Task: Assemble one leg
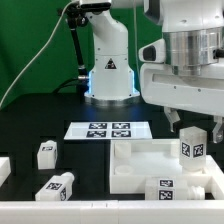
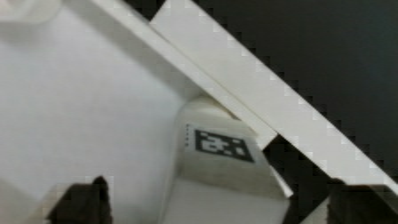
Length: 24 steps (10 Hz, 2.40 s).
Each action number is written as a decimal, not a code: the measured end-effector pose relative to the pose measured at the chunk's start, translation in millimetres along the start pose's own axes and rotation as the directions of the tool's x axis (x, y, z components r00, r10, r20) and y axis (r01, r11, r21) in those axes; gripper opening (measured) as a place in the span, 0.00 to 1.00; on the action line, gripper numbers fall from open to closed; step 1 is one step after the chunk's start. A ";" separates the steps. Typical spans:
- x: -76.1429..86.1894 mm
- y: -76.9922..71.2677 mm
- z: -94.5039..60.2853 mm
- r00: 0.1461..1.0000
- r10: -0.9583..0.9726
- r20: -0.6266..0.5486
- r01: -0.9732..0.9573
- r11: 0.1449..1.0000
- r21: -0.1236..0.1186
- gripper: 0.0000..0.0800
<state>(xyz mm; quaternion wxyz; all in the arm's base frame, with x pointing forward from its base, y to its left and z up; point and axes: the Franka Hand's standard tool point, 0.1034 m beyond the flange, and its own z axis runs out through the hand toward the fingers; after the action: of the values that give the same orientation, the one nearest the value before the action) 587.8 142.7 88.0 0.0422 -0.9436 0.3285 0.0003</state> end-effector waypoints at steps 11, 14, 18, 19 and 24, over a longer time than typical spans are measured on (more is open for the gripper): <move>-1.3 2.2 9.3 0.503 -0.864 0.008 0.864 0.502 -0.038 0.81; 2.1 4.0 8.6 0.471 -0.882 0.009 0.882 0.470 -0.038 0.65; 2.4 4.3 8.8 0.490 -0.872 0.009 0.871 0.489 -0.038 0.36; 2.4 4.3 8.8 0.490 -0.872 0.009 0.871 0.489 -0.038 0.36; 2.2 1.0 10.4 0.892 -0.452 -0.035 0.452 0.892 -0.009 0.36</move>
Offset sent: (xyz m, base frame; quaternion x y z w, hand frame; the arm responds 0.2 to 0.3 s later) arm 0.0000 0.0000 0.0000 0.0000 0.0000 -0.1938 0.9810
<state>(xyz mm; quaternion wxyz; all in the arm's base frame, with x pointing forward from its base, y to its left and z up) 589.2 141.4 77.5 0.0351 -0.9939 0.1011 -0.0264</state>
